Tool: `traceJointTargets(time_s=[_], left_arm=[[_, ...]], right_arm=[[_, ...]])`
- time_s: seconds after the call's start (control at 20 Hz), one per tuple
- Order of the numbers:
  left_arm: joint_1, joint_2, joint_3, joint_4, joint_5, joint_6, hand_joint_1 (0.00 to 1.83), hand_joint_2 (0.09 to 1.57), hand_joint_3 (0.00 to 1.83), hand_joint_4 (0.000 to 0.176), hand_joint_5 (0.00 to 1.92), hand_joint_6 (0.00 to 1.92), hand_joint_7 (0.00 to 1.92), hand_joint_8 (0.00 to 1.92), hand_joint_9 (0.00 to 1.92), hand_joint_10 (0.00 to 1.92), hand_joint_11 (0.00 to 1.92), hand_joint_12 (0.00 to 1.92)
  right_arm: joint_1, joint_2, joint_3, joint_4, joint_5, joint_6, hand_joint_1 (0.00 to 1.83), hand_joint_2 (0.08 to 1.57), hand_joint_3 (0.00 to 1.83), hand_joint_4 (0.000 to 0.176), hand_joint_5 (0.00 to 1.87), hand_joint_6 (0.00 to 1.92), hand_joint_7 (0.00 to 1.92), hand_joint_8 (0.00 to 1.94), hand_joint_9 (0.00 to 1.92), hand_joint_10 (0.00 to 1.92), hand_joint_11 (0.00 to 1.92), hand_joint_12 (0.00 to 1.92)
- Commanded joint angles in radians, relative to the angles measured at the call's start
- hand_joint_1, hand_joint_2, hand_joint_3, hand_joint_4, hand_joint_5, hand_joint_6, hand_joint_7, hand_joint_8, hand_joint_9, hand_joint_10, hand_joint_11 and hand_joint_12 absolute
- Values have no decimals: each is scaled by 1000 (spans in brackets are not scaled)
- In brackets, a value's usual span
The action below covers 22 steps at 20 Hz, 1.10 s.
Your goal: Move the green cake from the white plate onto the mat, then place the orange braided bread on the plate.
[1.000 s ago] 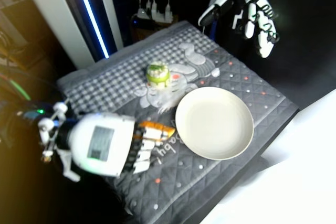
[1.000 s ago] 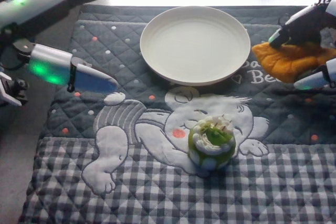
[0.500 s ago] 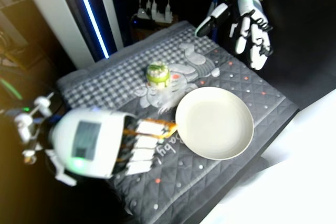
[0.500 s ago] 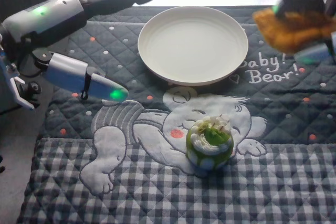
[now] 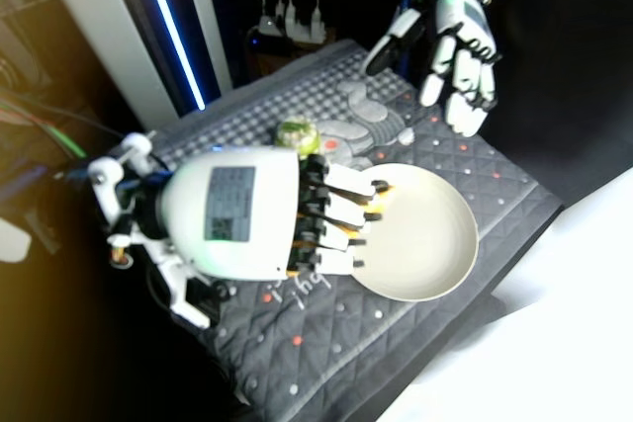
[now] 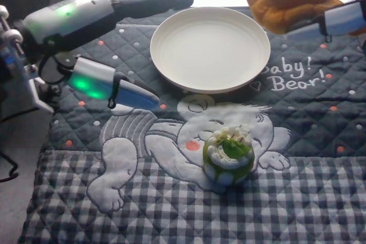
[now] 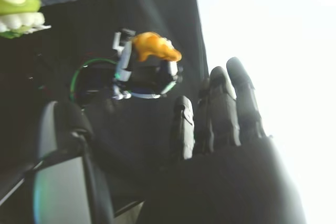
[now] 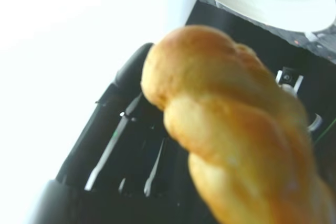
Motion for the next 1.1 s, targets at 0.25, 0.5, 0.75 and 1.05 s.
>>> traceJointTargets(time_s=[0.25,0.5,0.75,1.05], left_arm=[[-33,-25,-18,-3,-124,-5,912,757,7,126,272,6,223,10,350,11,94,837],[-45,-27,-34,25,-131,-6,366,1001,32,120,272,0,272,0,383,4,62,898],[-51,-39,-38,37,-140,-11,492,1019,0,99,304,0,281,0,394,0,12,978],[-49,-24,-47,36,-135,-19,490,1015,9,77,280,0,274,0,345,1,58,895]], right_arm=[[66,-120,83,36,49,4,1119,1260,4,0,699,1394,1060,1519,1397,1406,1355,1674],[93,-231,155,25,2,4,965,1422,6,0,459,1738,982,1938,1277,1911,1364,1921],[94,-264,181,20,-18,25,1112,1416,0,0,320,1604,646,1811,1056,1681,1053,1855],[94,-234,161,-14,-15,71,939,1452,2,0,416,1793,772,1892,1079,1870,1100,1921]])
